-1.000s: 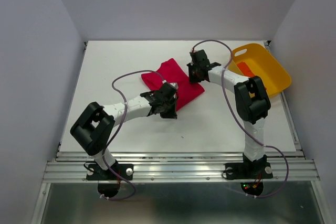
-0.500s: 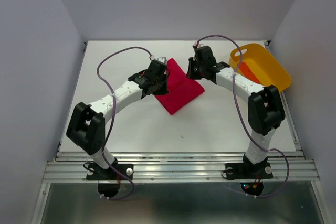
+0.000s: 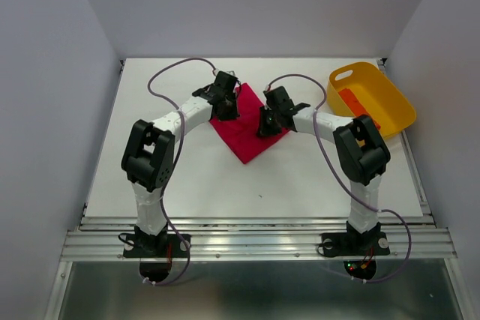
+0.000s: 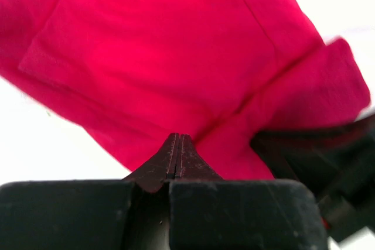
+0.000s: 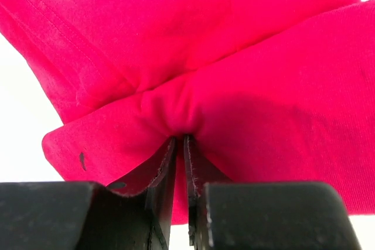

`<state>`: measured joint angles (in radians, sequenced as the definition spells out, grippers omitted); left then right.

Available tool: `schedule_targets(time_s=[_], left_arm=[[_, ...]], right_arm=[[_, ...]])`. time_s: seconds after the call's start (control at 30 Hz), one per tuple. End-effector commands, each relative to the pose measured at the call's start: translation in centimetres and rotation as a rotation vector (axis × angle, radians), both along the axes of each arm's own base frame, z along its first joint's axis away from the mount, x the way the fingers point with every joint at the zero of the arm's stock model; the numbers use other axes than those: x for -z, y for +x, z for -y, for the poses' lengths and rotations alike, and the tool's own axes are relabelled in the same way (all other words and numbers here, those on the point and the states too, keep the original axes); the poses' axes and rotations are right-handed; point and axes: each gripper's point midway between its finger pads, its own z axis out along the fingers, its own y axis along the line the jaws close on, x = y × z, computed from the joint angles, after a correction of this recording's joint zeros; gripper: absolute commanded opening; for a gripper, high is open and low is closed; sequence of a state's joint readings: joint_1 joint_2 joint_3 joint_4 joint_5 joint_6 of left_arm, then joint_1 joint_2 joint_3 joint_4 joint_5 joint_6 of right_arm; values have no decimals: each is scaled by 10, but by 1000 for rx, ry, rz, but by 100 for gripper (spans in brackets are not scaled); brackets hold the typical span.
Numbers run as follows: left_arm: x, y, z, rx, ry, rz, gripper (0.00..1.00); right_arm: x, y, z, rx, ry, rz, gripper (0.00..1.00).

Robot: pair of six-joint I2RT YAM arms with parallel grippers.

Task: Roll the t-shirts
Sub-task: Roll the T-shirt to the center of the board.

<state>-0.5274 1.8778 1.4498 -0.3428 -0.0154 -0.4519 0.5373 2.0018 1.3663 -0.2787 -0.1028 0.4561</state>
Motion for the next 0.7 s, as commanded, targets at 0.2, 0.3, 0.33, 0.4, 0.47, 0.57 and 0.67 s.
schedule_targets(time_s=[0.2, 0.3, 0.33, 0.4, 0.47, 0.57, 0.67], left_arm=[[18, 63, -6, -53, 7, 44, 0], [33, 63, -9, -59, 18, 26, 0], [37, 62, -11, -60, 23, 16, 0], [48, 57, -15, -66, 45, -7, 0], [54, 52, -18, -69, 48, -15, 0], [63, 35, -25, -61, 57, -42, 0], [70, 10, -37, -72, 66, -76, 0]], right_arm=[[-71, 0, 45, 172, -70, 171, 22], [-67, -8, 61, 213, -75, 158, 22], [-66, -11, 67, 232, -72, 150, 22], [-49, -26, 76, 237, -95, 111, 22], [-35, -41, 83, 241, -112, 75, 22], [-25, -55, 88, 233, -119, 48, 21], [-23, -59, 89, 224, -116, 44, 21]])
